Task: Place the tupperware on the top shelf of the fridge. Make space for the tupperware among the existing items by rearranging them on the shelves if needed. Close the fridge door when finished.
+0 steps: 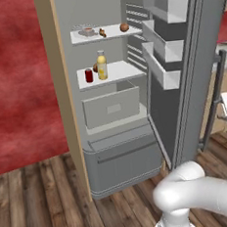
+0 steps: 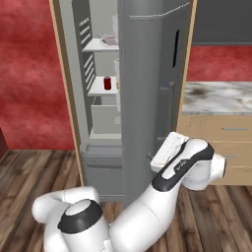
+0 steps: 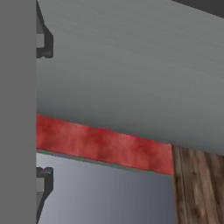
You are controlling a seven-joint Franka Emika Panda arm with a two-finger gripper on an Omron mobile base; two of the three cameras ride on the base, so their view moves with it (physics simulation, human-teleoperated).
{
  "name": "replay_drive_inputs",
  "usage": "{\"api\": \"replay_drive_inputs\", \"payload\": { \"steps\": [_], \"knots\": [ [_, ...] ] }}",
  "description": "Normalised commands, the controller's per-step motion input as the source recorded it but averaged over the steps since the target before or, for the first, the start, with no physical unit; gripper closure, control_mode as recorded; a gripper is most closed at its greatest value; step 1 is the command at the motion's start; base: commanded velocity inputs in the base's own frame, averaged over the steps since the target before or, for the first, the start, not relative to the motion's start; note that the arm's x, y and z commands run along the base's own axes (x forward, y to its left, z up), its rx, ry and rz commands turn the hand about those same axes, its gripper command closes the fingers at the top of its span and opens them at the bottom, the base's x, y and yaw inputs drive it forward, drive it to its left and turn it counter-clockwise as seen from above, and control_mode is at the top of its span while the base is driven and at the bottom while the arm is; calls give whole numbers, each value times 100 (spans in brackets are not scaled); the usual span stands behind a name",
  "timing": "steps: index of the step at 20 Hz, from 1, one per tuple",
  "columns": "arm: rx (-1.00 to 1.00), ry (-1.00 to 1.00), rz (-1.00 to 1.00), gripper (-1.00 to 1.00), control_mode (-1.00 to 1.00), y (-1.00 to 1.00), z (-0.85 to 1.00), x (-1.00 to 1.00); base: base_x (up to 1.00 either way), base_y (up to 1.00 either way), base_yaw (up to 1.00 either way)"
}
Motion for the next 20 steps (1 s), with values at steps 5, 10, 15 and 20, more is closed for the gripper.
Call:
{"api": "replay_drive_inputs", "payload": {
  "steps": [5, 10, 15, 20],
  "knots": [
    [4, -15, -3, -100, -100, 100, -2, 48, 0, 0, 0],
    [7, -12, -6, -100, -100, 100, 0, 62, 0, 0, 0],
    [12, -7, -8, -100, -100, 100, 0, 74, 0, 0, 0],
    [12, -1, -9, -100, -100, 100, 3, 85, 0, 0, 0]
  ]
}}
